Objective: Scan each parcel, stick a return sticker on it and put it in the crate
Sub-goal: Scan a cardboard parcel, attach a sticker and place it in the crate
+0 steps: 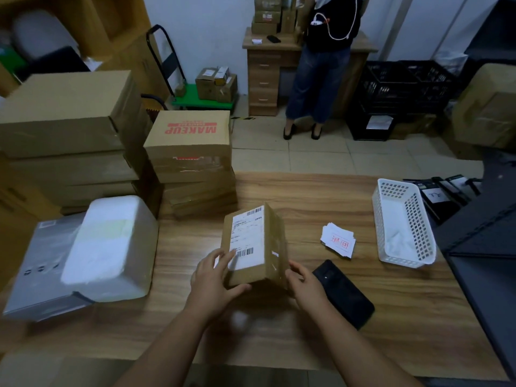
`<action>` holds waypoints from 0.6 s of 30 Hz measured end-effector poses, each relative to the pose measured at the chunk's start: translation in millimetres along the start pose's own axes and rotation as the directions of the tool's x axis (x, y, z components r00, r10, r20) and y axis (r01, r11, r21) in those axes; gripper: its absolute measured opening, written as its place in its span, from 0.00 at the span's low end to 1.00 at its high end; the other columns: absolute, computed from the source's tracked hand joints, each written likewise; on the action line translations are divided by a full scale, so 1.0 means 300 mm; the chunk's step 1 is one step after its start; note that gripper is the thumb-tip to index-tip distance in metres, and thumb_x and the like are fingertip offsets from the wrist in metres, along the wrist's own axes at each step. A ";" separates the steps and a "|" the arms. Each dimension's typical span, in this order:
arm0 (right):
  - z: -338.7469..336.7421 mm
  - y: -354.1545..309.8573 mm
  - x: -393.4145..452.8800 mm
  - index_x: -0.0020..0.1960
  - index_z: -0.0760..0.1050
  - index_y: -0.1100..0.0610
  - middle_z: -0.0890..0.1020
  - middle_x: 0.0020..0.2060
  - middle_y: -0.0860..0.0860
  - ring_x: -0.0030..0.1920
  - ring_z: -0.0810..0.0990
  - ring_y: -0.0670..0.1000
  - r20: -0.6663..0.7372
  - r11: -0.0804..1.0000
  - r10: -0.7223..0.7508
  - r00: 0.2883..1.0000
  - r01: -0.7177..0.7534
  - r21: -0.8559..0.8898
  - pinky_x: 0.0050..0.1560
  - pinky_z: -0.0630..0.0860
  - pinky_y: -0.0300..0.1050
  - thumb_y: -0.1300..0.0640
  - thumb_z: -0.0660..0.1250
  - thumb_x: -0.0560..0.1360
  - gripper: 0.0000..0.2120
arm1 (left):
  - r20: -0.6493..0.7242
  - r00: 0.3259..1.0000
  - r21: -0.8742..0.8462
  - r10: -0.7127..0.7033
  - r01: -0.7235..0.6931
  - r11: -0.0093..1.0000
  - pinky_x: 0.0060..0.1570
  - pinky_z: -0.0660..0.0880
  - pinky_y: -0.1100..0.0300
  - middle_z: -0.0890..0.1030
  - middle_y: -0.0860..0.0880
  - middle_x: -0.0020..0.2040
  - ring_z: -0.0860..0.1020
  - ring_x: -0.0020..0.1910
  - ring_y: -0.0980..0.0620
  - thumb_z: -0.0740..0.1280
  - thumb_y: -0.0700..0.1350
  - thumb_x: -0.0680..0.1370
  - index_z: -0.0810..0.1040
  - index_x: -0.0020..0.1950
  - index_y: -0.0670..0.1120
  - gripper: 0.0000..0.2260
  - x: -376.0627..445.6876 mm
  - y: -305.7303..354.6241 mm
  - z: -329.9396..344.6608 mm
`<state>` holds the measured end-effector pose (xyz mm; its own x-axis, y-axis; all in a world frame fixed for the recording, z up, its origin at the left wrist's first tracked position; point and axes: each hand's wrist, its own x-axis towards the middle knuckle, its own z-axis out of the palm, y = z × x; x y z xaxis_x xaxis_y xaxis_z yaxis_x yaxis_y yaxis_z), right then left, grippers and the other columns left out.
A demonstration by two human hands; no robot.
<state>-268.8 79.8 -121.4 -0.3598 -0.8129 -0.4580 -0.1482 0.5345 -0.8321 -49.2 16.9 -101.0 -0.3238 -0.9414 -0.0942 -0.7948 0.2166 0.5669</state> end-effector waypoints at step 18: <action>-0.344 0.251 0.038 0.78 0.49 0.40 0.57 0.76 0.52 0.72 0.60 0.55 0.039 0.425 -0.081 0.996 0.070 -0.903 0.68 0.63 0.53 0.35 0.59 0.76 0.35 | -0.060 0.985 0.175 -0.163 0.171 0.970 0.64 0.70 0.49 0.55 0.51 0.79 0.64 0.72 0.44 0.69 0.67 0.70 0.63 0.75 0.54 0.37 0.011 0.187 0.158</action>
<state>-379.1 134.7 -156.8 -0.3104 -0.8618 -0.4011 -0.9196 0.3791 -0.1028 -119.1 38.1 -108.4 -0.1587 -0.9780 -0.1354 -0.9158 0.0945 0.3904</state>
